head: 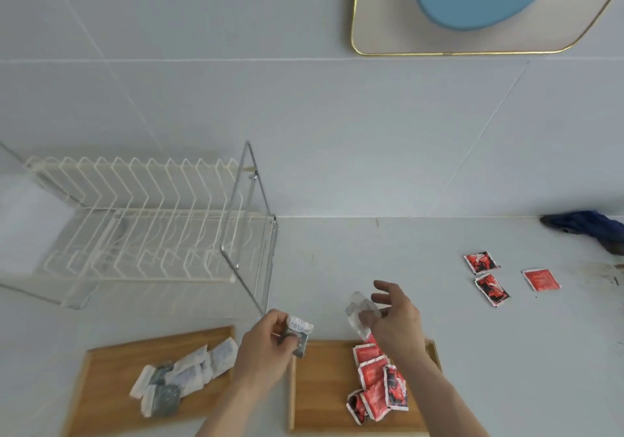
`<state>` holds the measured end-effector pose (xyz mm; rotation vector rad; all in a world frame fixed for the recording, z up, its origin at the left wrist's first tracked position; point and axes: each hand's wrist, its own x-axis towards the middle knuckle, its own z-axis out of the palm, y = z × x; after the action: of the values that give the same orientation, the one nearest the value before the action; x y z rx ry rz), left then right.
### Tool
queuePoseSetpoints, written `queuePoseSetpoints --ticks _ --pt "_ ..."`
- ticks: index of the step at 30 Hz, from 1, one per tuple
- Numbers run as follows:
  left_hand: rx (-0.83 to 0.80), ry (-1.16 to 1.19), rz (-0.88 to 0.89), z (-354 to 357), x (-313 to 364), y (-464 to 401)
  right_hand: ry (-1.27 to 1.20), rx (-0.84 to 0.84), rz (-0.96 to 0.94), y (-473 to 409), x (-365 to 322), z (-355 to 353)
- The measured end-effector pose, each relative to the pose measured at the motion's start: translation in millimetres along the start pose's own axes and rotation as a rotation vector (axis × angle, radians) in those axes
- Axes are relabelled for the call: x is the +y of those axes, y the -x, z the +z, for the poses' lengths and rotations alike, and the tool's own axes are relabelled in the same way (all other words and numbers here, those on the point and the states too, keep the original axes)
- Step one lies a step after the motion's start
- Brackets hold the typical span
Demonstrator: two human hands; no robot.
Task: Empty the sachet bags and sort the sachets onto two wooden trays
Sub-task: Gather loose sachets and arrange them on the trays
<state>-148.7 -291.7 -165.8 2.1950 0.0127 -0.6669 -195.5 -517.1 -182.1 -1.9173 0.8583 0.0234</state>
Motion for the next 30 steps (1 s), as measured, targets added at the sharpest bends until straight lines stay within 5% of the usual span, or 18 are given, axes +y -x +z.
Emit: queuePoseSetpoints --ticks 8,14,18,25,30 --pt "0.090 0.154 -0.110 -99.1 -120.6 37.9 0.138 -0.151 -0.120 110.7 -53.9 134.6" --pt "0.159 0.218 -0.184 -165.9 -173.7 44.5 0.149 -0.034 -0.250 145.3 -82.0 221.0" --pt "0.218 0.132 -0.145 -192.4 -193.7 37.5 0.239 0.063 -0.390 157.3 -92.1 255.6" --pt "0.246 -0.303 0.069 -200.3 -221.4 43.9 0.797 -0.261 -0.498 191.0 -46.9 279.8" --pt "0.185 -0.391 0.167 -191.5 -219.0 45.6 0.787 -0.196 -0.552 195.0 -35.6 283.7"
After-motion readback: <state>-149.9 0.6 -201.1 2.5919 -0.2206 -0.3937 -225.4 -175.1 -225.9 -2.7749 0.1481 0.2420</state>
